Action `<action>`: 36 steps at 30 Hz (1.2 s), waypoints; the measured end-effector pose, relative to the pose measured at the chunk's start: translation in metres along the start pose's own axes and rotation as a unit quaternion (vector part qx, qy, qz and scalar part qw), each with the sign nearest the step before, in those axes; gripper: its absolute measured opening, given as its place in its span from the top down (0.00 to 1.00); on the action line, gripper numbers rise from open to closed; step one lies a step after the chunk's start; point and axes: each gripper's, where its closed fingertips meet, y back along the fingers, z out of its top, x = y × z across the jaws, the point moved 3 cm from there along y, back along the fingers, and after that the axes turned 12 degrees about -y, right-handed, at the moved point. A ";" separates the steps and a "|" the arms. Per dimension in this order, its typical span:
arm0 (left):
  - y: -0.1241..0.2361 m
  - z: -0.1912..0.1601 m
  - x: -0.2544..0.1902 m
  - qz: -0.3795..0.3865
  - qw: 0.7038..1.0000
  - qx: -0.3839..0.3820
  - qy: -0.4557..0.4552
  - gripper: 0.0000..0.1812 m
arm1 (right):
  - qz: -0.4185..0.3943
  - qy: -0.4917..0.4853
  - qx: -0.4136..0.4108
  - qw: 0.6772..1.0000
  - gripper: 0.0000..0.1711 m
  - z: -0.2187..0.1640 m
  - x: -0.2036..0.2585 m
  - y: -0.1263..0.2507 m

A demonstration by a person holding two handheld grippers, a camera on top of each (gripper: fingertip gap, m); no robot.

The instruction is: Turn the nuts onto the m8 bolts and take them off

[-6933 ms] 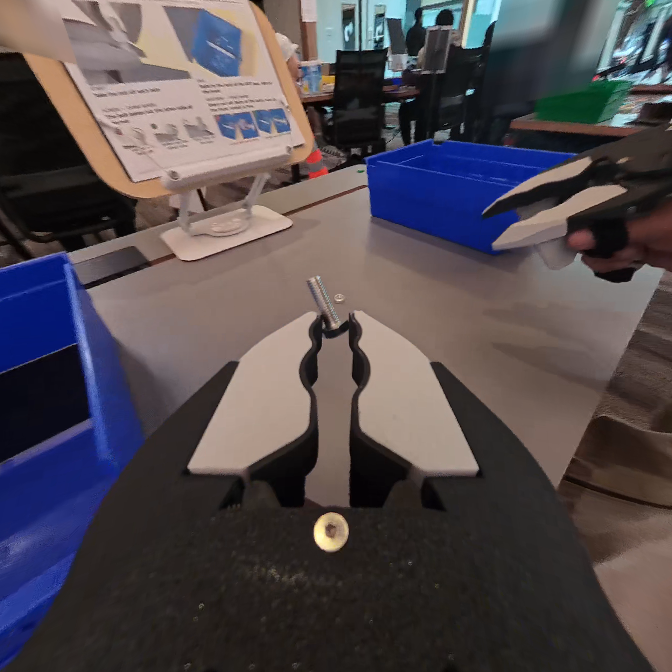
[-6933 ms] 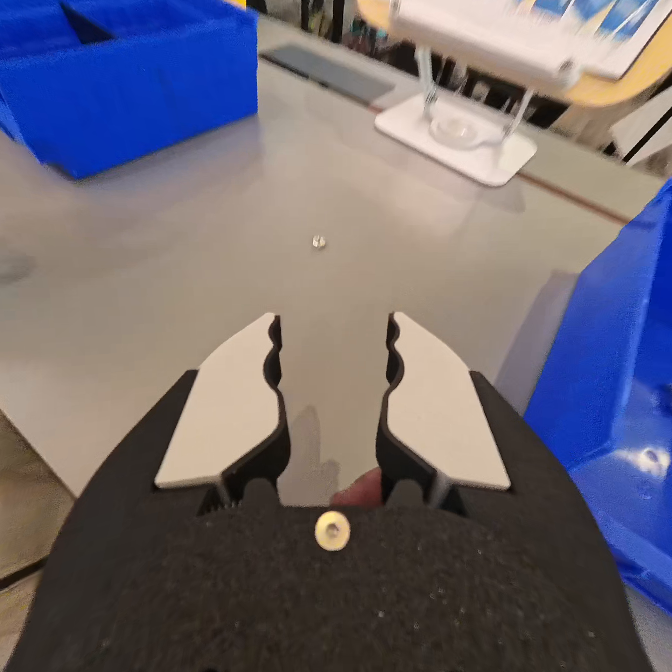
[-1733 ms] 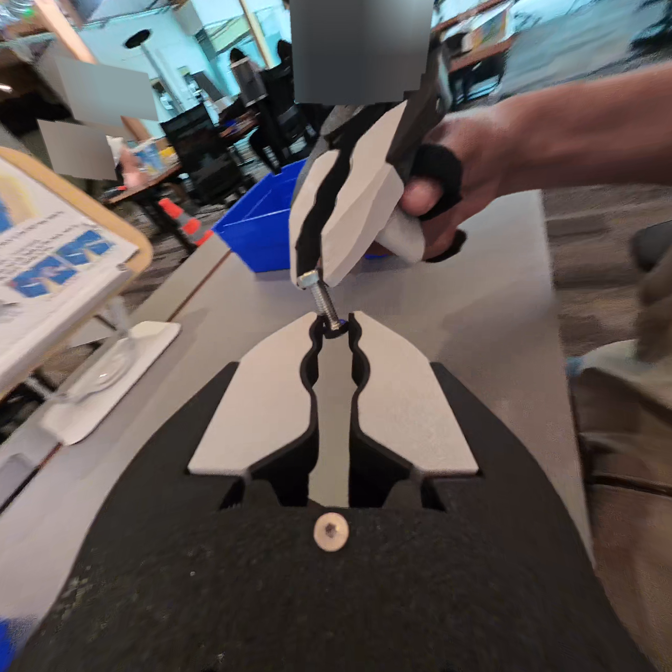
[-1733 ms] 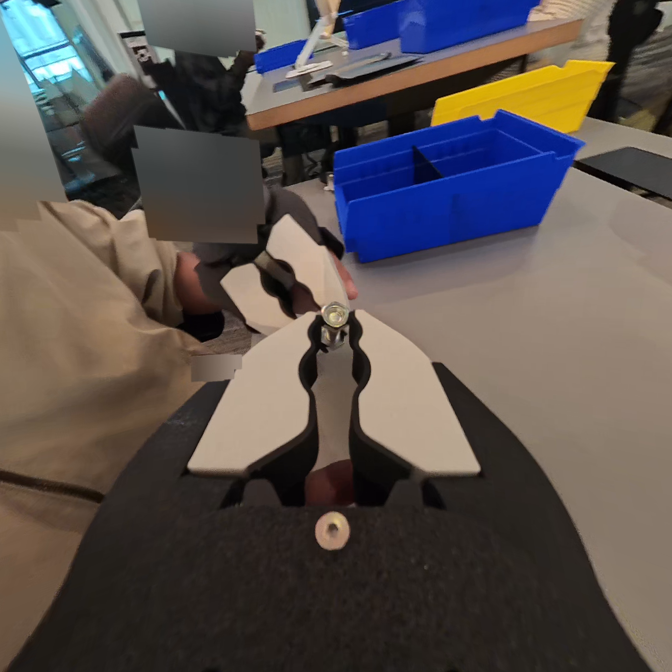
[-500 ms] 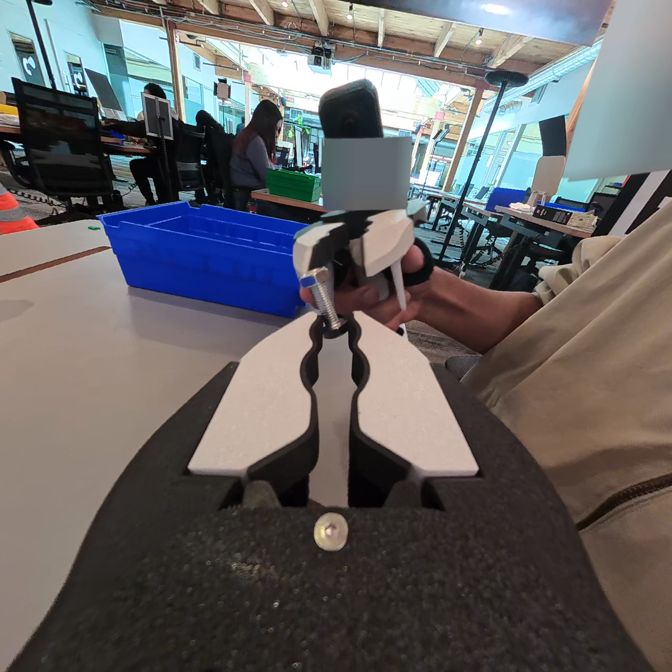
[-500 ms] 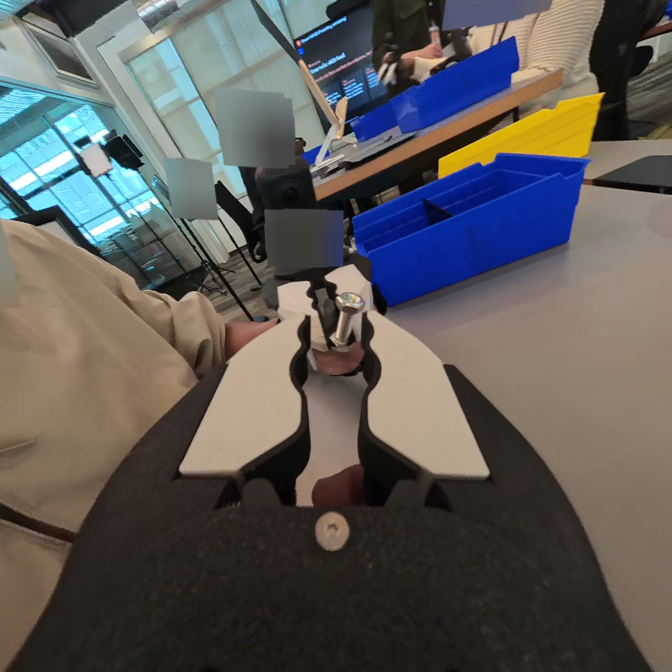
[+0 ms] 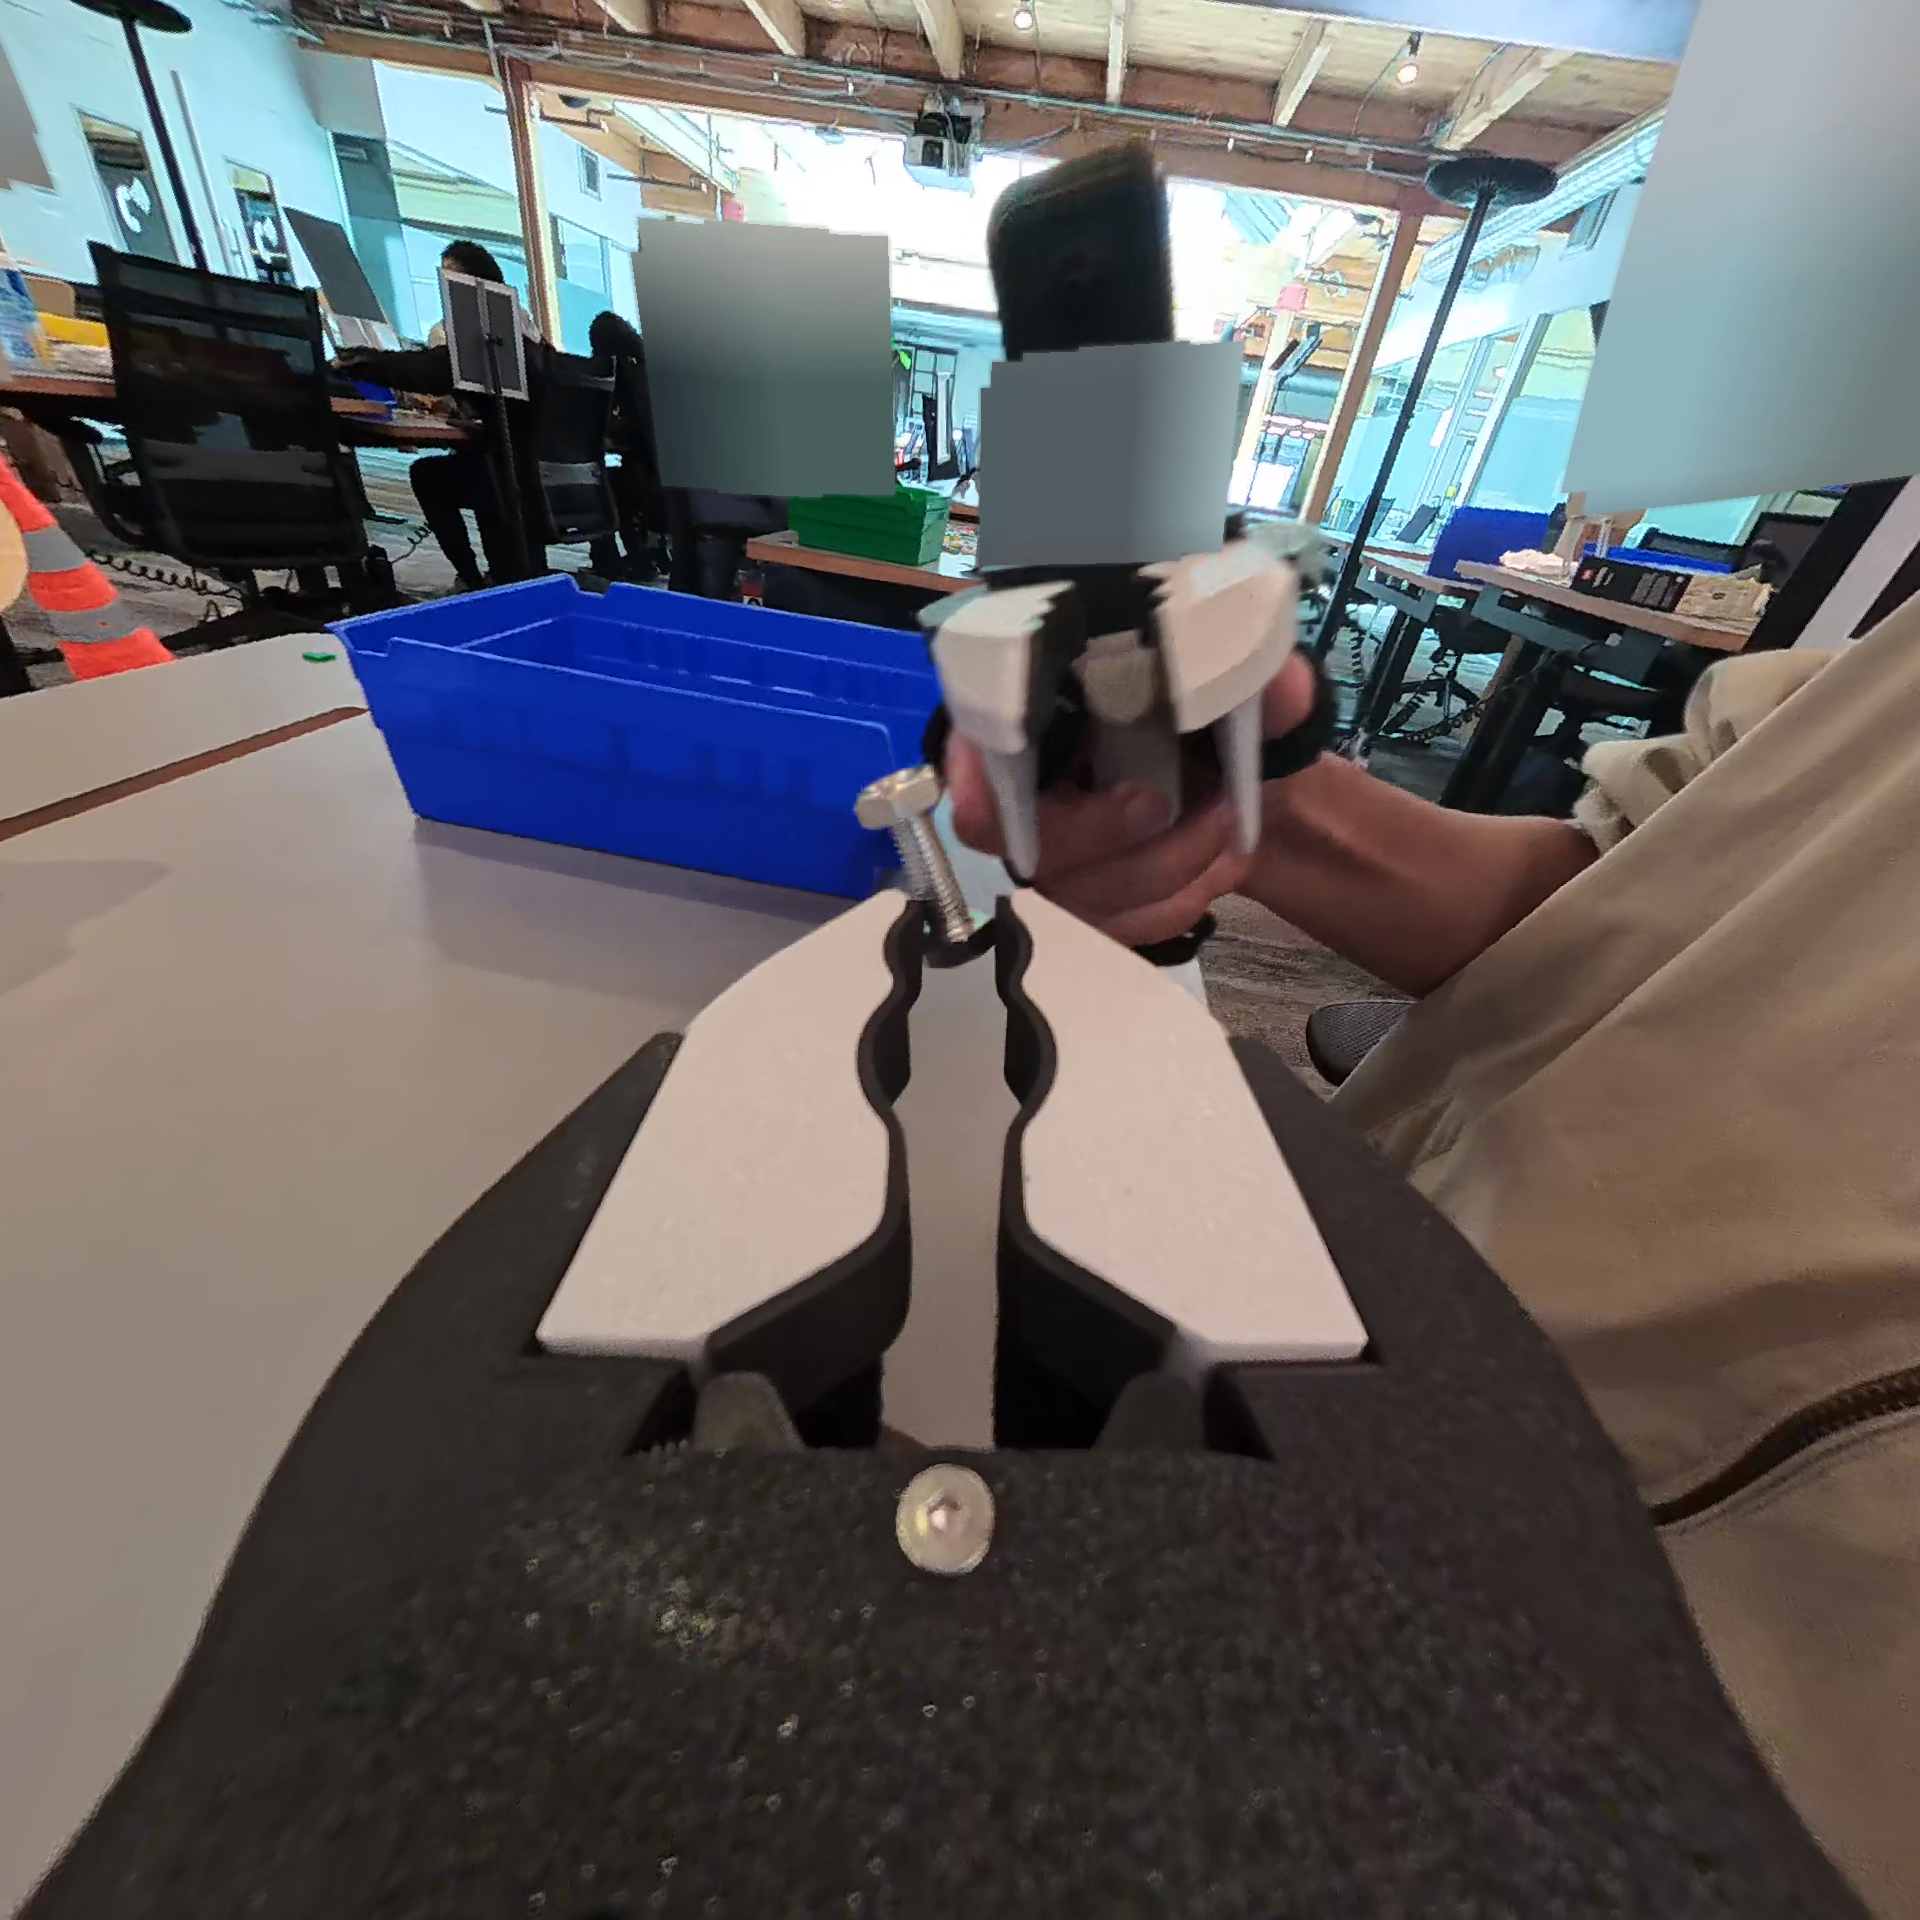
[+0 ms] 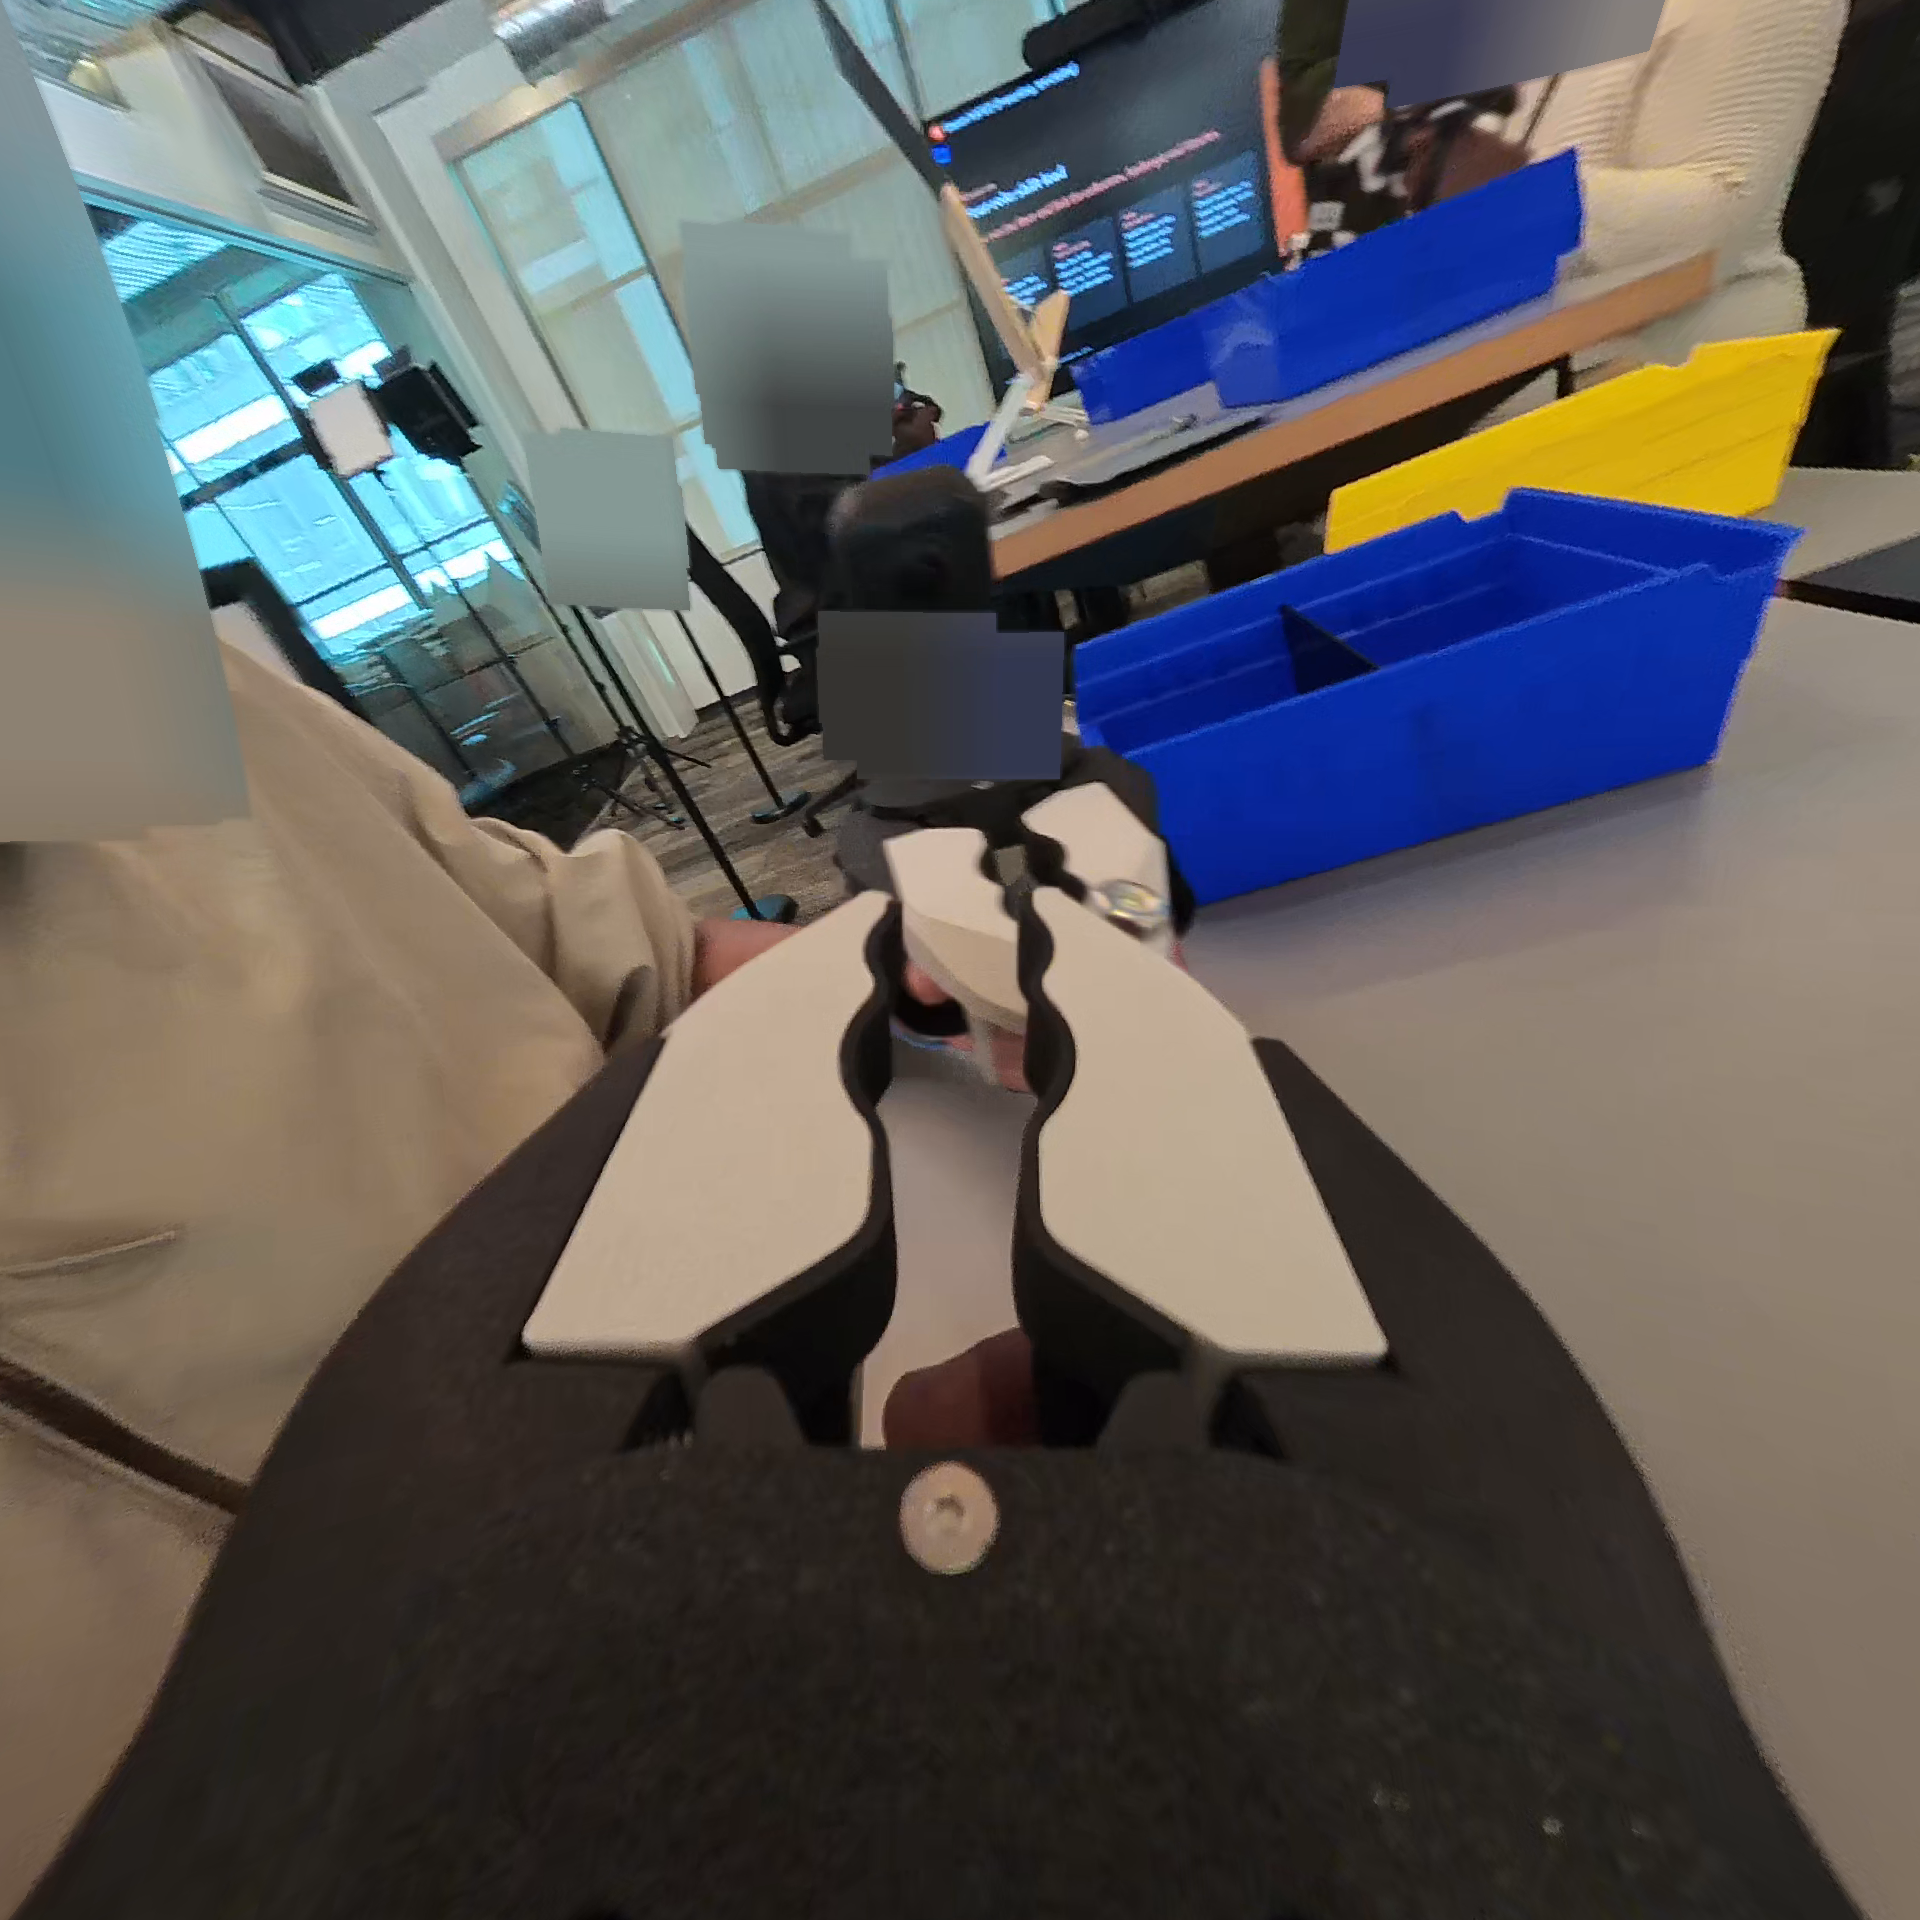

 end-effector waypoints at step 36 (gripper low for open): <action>0.004 0.002 0.002 0.008 1.000 0.001 -0.008 0.93 | -0.023 0.016 -0.001 1.000 0.88 0.003 0.001 -0.004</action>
